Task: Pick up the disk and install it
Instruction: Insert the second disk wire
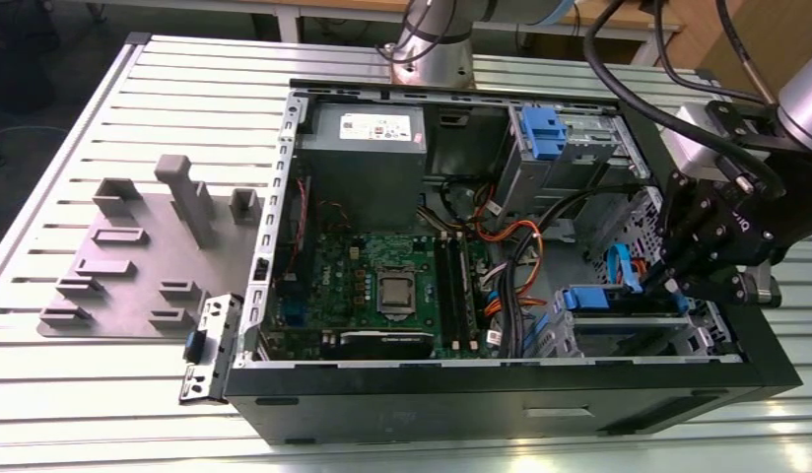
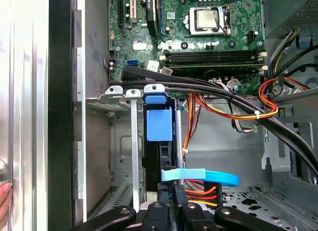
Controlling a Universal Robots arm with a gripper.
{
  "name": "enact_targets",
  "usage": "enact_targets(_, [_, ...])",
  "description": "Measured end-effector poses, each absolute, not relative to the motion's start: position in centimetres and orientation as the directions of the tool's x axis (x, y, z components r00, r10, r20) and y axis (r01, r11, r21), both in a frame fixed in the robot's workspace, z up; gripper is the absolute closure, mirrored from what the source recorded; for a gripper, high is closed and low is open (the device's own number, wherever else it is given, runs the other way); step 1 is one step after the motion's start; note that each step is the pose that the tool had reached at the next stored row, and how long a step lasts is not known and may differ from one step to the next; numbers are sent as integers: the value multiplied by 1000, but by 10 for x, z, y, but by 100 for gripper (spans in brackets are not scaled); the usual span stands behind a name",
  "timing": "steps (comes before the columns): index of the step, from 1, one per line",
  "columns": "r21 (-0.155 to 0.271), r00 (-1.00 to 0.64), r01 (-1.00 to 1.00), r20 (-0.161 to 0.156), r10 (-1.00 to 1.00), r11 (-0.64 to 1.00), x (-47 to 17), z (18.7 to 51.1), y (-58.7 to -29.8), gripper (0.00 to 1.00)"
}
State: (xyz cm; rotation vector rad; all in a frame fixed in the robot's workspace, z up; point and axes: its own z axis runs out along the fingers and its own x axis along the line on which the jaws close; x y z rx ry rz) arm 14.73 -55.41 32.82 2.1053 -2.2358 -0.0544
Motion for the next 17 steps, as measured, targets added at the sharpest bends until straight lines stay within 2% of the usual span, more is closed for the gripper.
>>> enact_targets(14, [74,-59,-995,25,-998,61,147,327,-554,83])
enact_targets(15, [74,-59,-995,26,-998,61,147,327,-554,76])
enact_targets(17, [74,-59,-995,27,-998,61,147,328,-554,76])
